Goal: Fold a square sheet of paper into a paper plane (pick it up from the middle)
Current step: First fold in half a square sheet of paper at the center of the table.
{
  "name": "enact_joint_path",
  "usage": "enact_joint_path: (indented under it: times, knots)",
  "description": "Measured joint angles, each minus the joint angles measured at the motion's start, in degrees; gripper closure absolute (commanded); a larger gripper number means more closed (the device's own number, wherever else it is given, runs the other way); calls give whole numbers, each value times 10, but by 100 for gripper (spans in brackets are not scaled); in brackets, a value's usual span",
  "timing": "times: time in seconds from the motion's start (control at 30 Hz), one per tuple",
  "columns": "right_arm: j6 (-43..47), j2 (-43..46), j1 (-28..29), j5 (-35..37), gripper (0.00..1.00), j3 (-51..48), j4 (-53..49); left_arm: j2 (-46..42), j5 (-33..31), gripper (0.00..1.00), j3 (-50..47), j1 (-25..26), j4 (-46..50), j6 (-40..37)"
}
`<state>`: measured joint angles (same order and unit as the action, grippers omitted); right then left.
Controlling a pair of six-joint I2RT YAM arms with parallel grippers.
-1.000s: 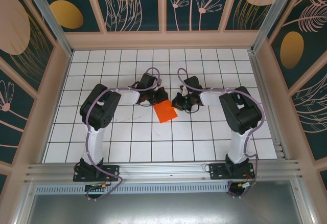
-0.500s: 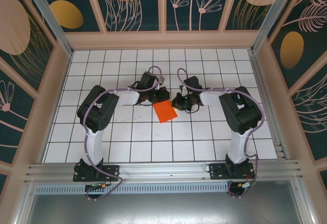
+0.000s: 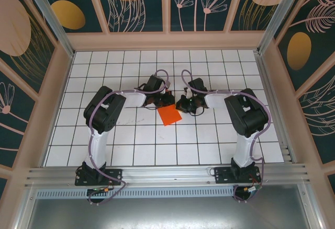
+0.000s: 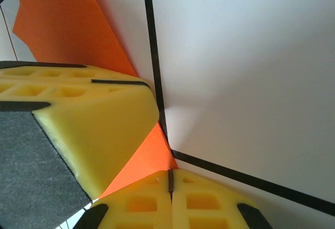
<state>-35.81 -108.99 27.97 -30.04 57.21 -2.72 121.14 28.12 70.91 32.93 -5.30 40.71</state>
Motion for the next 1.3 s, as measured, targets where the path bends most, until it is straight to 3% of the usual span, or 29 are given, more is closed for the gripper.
enact_joint_path:
  times: [0.4, 0.7, 0.93, 1.3]
  knots:
    - [28, 9, 2, 6, 100, -18, 21, 20, 21, 100, 44, -15, 47, 0]
    - [29, 12, 2, 6, 100, -23, 24, 50, 0, 100, 104, -67, 83, -35]
    - [29, 14, 2, 7, 100, -26, 25, 77, 0, 100, 164, -66, 132, -66]
    - [22, 21, 3, 9, 100, -18, -1, 77, -14, 100, 166, -71, 128, -83]
